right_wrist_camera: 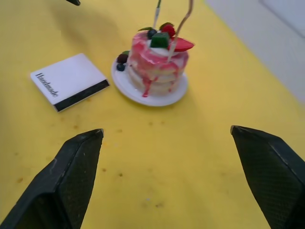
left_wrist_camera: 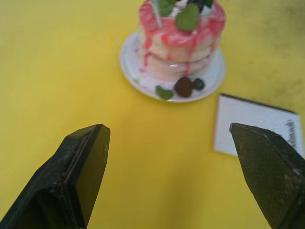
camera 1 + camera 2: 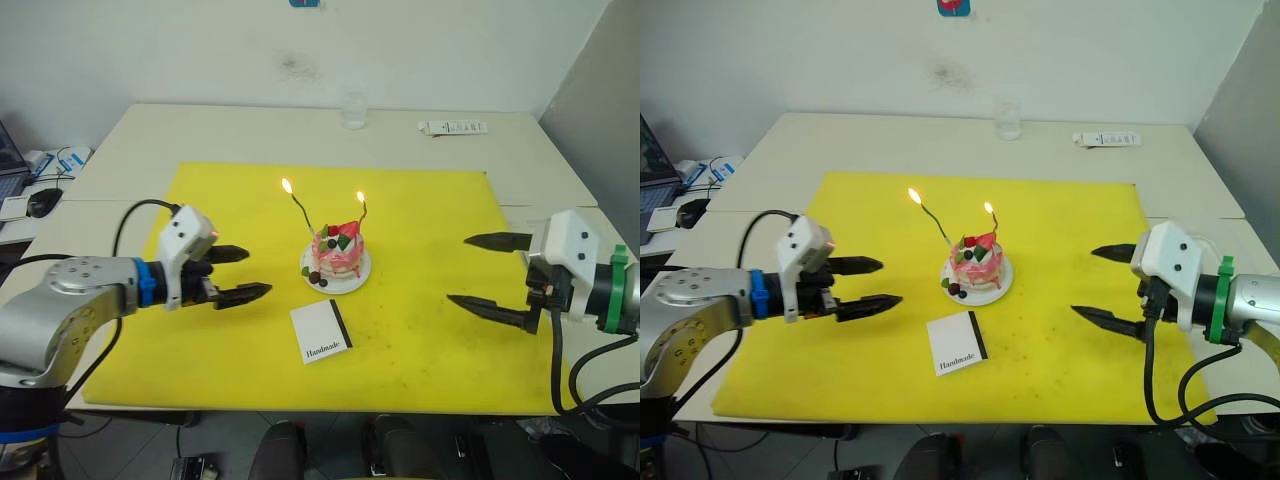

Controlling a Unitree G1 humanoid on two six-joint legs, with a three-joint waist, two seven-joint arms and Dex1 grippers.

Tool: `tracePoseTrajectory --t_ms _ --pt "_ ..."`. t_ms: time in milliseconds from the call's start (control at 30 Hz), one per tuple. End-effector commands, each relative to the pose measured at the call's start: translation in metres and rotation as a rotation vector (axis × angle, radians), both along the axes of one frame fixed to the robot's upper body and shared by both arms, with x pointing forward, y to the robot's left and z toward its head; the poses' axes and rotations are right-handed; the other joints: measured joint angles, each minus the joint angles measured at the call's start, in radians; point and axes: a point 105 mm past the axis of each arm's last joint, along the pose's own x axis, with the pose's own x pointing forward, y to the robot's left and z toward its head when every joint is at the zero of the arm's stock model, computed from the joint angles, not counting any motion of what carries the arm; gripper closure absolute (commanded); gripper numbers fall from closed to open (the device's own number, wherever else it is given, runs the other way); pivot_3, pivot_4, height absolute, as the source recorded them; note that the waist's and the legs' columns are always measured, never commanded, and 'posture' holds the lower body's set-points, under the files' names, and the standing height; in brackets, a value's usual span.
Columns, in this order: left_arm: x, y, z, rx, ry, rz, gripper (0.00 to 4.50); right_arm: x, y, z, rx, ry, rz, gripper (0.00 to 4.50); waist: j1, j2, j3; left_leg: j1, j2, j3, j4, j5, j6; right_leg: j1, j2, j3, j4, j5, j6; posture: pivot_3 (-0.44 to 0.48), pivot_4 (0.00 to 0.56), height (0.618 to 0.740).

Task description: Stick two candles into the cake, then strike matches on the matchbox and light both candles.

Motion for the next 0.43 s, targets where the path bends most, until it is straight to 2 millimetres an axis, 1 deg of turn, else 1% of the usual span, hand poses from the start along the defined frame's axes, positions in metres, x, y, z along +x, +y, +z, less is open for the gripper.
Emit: tracePoseTrajectory --t_ms 33,100,133,233,333,433 --pt "0.003 0.029 0.022 0.092 -0.221 0.050 0.05 0.003 -0.013 0.032 0.006 -0.163 -0.015 0.00 0.000 0.000 0.000 0.000 0.000 0.000 0.000 0.000 0.000 0.000 0.000 0.000 0.000 0.000 0.000 0.000 0.150 0.740" --pt "0.003 0.041 0.026 0.128 -0.287 0.095 0.05 0.002 -0.017 0.041 0.009 -0.197 -0.010 0.00 0.000 0.000 0.000 0.000 0.000 0.000 -0.001 0.000 0.000 0.000 -0.001 0.000 0.000 0.000 -0.001 0.000 0.150 0.740" --pt "0.001 0.045 0.028 0.143 -0.313 0.103 0.05 0.001 -0.019 0.044 0.015 -0.185 -0.002 0.00 0.000 0.000 0.000 0.000 0.000 0.000 -0.001 0.000 0.000 0.000 -0.001 -0.001 0.000 0.000 -0.001 0.000 0.150 0.740" --pt "-0.007 0.057 0.030 0.185 -0.320 0.123 0.05 -0.005 -0.023 0.053 0.032 -0.153 0.021 0.00 0.000 0.000 0.000 0.000 0.001 0.000 -0.001 0.000 0.000 0.000 -0.001 -0.001 0.000 0.000 -0.001 0.000 0.150 0.740" --pt "-0.014 0.062 0.032 0.175 -0.298 0.117 0.05 -0.007 -0.025 0.056 0.034 -0.137 0.032 0.00 0.000 0.000 0.000 0.000 0.001 0.000 -0.001 0.000 0.000 0.000 -0.002 -0.001 0.000 -0.001 -0.001 0.000 0.150 0.740" --pt "-0.017 0.058 0.031 0.147 -0.281 0.105 0.05 -0.005 -0.025 0.054 0.025 -0.131 0.040 0.00 0.000 0.000 0.000 0.000 0.001 0.000 -0.001 0.000 0.000 0.000 -0.002 -0.001 0.000 -0.001 -0.001 0.000 0.150 0.740"
